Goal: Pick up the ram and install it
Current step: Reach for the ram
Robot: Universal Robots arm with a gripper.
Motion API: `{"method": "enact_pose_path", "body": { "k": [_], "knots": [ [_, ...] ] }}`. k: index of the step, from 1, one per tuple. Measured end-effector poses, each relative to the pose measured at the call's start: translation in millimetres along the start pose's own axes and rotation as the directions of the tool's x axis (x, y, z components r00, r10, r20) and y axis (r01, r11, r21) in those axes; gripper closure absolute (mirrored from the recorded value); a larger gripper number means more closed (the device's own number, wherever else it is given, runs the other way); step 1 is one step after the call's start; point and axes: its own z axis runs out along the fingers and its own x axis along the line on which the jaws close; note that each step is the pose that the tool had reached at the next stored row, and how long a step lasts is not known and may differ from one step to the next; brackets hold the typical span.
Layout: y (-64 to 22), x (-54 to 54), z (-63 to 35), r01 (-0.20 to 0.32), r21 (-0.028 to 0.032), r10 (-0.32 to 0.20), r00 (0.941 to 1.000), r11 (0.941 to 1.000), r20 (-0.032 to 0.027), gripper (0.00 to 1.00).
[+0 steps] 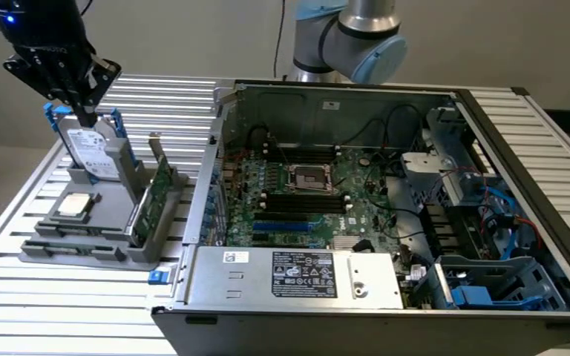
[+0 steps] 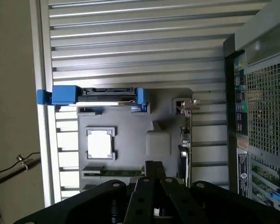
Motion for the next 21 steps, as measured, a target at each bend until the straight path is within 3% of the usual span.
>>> {"method": "enact_pose_path", "body": {
  "k": [5, 12, 21],
  "knots": [
    [-15.4, 13.9, 0.8, 0.000, 0.0000, 0.000, 1.0000, 1.0000, 0.0006, 0.89],
    [-40.9, 18.0, 0.0, 0.003, 0.0000, -0.003, 1.0000, 1.0000, 0.0026, 0.89],
    [-49.2, 19.9, -0.2, 0.046, 0.0020, -0.046, 0.9989, 0.9989, 0.0011, 0.89]
  ]
}}
